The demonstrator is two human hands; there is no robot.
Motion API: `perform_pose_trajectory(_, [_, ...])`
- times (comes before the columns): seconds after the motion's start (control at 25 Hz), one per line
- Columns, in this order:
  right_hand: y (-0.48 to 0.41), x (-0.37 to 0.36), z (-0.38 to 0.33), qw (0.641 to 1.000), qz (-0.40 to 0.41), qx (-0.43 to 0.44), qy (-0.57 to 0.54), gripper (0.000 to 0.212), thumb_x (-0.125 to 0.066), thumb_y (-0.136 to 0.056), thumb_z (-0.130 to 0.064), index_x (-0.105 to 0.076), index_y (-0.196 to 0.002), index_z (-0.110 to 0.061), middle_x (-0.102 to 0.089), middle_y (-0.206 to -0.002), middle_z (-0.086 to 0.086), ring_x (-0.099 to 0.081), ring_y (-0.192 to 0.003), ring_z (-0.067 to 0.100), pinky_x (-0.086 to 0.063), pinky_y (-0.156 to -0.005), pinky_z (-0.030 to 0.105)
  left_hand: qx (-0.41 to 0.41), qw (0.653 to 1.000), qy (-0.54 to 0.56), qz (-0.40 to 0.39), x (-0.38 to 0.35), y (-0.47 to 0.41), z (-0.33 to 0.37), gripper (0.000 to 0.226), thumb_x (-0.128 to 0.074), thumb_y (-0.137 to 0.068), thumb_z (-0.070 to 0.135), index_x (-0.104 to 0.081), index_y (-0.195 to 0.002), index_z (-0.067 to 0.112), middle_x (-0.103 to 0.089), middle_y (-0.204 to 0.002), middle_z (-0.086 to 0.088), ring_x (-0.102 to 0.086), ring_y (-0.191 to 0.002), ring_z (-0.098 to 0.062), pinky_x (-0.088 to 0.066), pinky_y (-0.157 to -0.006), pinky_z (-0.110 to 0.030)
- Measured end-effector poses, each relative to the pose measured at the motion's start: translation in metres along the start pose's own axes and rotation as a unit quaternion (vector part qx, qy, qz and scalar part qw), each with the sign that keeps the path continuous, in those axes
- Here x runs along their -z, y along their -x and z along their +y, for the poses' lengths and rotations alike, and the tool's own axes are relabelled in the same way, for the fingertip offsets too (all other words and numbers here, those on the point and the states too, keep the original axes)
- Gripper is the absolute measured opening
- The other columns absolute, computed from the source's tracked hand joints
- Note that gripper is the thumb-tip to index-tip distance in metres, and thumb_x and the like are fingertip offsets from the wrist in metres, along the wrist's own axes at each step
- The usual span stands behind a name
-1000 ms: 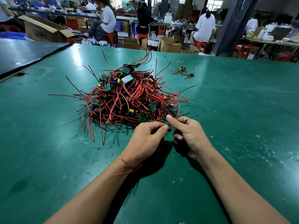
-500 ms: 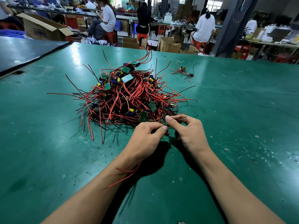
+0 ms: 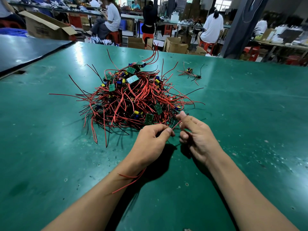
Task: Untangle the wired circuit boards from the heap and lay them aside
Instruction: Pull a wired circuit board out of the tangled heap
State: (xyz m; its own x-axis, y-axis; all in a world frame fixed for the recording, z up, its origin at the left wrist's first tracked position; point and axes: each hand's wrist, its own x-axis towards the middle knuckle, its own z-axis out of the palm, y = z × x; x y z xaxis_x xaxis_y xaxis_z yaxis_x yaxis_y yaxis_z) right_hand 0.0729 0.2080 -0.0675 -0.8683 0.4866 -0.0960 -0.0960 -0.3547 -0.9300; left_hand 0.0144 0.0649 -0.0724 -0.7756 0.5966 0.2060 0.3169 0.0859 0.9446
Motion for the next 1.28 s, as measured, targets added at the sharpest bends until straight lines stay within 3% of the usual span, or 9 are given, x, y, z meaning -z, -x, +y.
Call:
perform_pose_trajectory(0.08, [0.003,-0.002,0.003,0.997,-0.067,-0.039,0.009,0.062,-0.082,-0.068,-0.043,-0.064,-0.115,-0.007,-0.053,-0.065,-0.006,-0.039,-0.041,0.004,-0.030,-0.038,0.018,-0.004,1.000,0.022,0.011,0.001,-0.001,0.000,0.024,-0.056,-0.098,0.017,-0.071,-0.080,0.012,-0.044,-0.047,0.012,-0.036,-0.046,-0.004,-0.029,-0.048,-0.022])
perform_pose_trajectory(0.16, [0.007,-0.004,0.007,0.993,-0.092,-0.055,0.058,0.044,-0.080,-0.077,-0.039,-0.072,-0.109,-0.009,-0.049,-0.060,-0.008,-0.037,-0.041,0.004,-0.025,-0.040,0.017,-0.012,0.999,0.041,0.010,0.003,0.000,0.002,0.022,-0.056,-0.098,0.012,-0.072,-0.083,0.010,-0.055,-0.050,0.021,-0.047,-0.050,0.009,-0.034,-0.053,-0.007])
perform_pose_trajectory(0.24, [0.009,-0.006,0.008,0.993,-0.071,-0.049,0.082,0.027,-0.076,-0.084,-0.036,-0.076,-0.098,-0.013,-0.041,-0.051,-0.008,-0.034,-0.039,0.005,-0.022,-0.041,0.017,-0.017,0.999,0.034,0.006,0.003,0.000,0.003,0.021,-0.057,-0.097,0.009,-0.072,-0.084,0.007,-0.058,-0.052,0.025,-0.050,-0.053,0.013,-0.034,-0.056,-0.003])
perform_pose_trajectory(0.48, [0.006,-0.006,0.004,0.992,0.035,0.003,0.123,0.025,-0.072,-0.090,-0.034,-0.074,-0.085,-0.010,-0.034,-0.044,-0.003,-0.027,-0.034,0.008,-0.019,-0.040,0.013,-0.006,1.000,-0.014,0.005,0.002,-0.001,0.000,0.026,-0.062,-0.095,0.021,-0.071,-0.073,0.012,-0.039,-0.046,0.011,-0.033,-0.049,-0.008,-0.027,-0.050,-0.025])
perform_pose_trajectory(0.68, [0.000,-0.005,-0.004,0.996,0.086,0.011,0.019,0.030,-0.061,-0.099,-0.028,-0.068,-0.078,-0.007,-0.036,-0.051,-0.006,-0.027,-0.034,0.005,-0.022,-0.035,0.017,-0.010,1.000,-0.026,-0.010,0.001,0.000,0.001,0.026,-0.062,-0.095,0.025,-0.071,-0.074,0.014,-0.036,-0.044,0.011,-0.029,-0.045,-0.006,-0.024,-0.046,-0.021])
perform_pose_trajectory(0.8, [-0.003,-0.003,-0.011,0.991,0.082,-0.065,-0.087,0.034,-0.055,-0.102,-0.026,-0.058,-0.074,-0.007,-0.035,-0.052,-0.005,-0.024,-0.029,0.003,-0.021,-0.029,0.017,-0.020,0.999,-0.032,-0.028,-0.001,0.002,0.001,0.024,-0.061,-0.095,0.025,-0.072,-0.077,0.013,-0.037,-0.045,0.011,-0.029,-0.044,-0.004,-0.024,-0.045,-0.018])
perform_pose_trajectory(0.96, [-0.003,0.002,-0.018,0.973,0.075,-0.146,-0.165,0.035,-0.058,-0.098,-0.023,-0.052,-0.066,-0.011,-0.031,-0.049,-0.006,-0.023,-0.025,0.003,-0.020,-0.025,0.016,-0.007,0.998,-0.017,-0.065,0.000,0.004,0.004,0.021,-0.062,-0.095,0.025,-0.073,-0.080,0.014,-0.044,-0.050,0.008,-0.040,-0.050,-0.013,-0.034,-0.053,-0.029])
perform_pose_trajectory(1.12, [0.000,0.002,-0.016,0.983,0.049,-0.123,-0.128,0.032,-0.064,-0.093,-0.039,-0.062,-0.081,-0.009,-0.037,-0.054,-0.006,-0.026,-0.030,0.002,-0.023,-0.029,0.014,0.028,0.997,0.042,-0.066,0.005,0.004,0.005,0.022,-0.061,-0.095,0.020,-0.072,-0.080,0.008,-0.051,-0.051,-0.005,-0.044,-0.046,-0.019,-0.036,-0.051,-0.028])
perform_pose_trajectory(1.28, [0.002,-0.001,-0.012,0.997,0.032,-0.075,-0.015,0.070,-0.061,-0.071,-0.073,-0.072,-0.097,-0.010,-0.047,-0.060,-0.005,-0.032,-0.039,0.006,-0.031,-0.036,0.019,0.040,0.992,0.118,-0.008,0.010,0.002,0.011,0.022,-0.059,-0.096,0.017,-0.070,-0.085,0.001,-0.061,-0.055,-0.009,-0.053,-0.044,-0.022,-0.042,-0.048,-0.026])
